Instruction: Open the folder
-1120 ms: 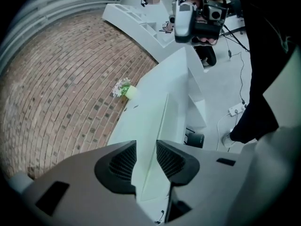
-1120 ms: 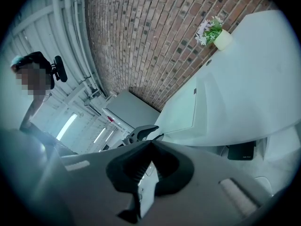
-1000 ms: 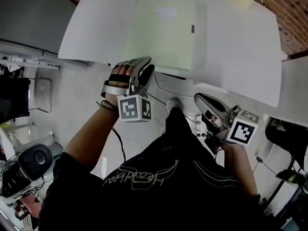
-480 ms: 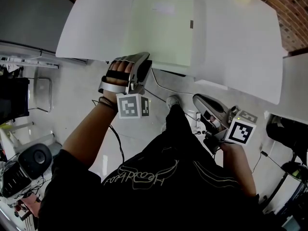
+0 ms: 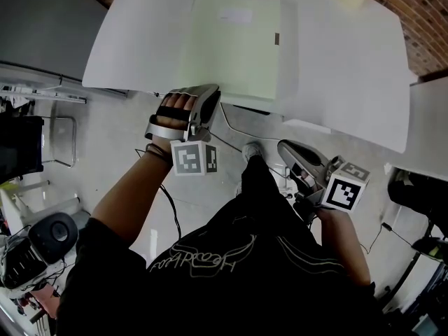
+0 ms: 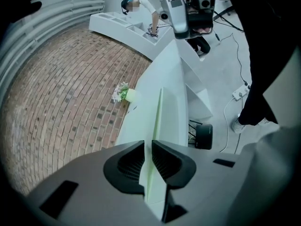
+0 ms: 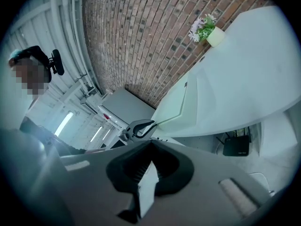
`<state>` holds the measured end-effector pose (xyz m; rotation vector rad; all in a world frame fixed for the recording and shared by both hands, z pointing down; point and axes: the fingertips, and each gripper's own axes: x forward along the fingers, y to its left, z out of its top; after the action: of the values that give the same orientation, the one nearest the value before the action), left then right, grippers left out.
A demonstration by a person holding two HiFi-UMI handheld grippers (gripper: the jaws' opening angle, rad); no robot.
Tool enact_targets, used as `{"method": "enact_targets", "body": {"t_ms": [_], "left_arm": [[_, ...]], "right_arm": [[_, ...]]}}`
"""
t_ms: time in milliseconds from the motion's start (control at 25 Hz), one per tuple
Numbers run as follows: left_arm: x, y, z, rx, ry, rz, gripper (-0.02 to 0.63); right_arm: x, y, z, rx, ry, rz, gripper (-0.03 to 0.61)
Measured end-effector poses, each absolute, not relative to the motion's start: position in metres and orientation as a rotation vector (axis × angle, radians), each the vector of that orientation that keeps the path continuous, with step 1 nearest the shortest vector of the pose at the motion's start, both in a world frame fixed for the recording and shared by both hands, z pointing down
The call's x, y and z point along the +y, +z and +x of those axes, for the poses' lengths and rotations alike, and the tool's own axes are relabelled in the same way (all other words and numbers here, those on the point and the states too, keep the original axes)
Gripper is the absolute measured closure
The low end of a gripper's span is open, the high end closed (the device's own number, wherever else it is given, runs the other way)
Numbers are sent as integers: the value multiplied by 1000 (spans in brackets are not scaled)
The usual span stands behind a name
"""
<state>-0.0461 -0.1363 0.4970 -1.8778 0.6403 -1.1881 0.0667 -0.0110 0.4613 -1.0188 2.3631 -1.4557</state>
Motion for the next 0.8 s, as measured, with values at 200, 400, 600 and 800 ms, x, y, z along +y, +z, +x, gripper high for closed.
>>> {"method": "enact_targets", "body": {"t_ms": [200, 400, 600, 800], "left_arm": [[-135, 497, -47, 612, -1209, -1875, 590], [-135, 495, -47, 607, -1227, -1905, 595], [-135, 489, -48, 602, -1242, -1948, 597], [-133, 486, -49, 585, -1266, -1985, 597]], "right_arm": [[-20, 461, 65, 2372, -1450, -1016, 584], [-35, 463, 61, 2381, -1459, -1012, 584], [-51, 465, 58, 2447, -1429, -1049, 584], [-65, 469, 53, 2526, -1383, -1084, 584]]}}
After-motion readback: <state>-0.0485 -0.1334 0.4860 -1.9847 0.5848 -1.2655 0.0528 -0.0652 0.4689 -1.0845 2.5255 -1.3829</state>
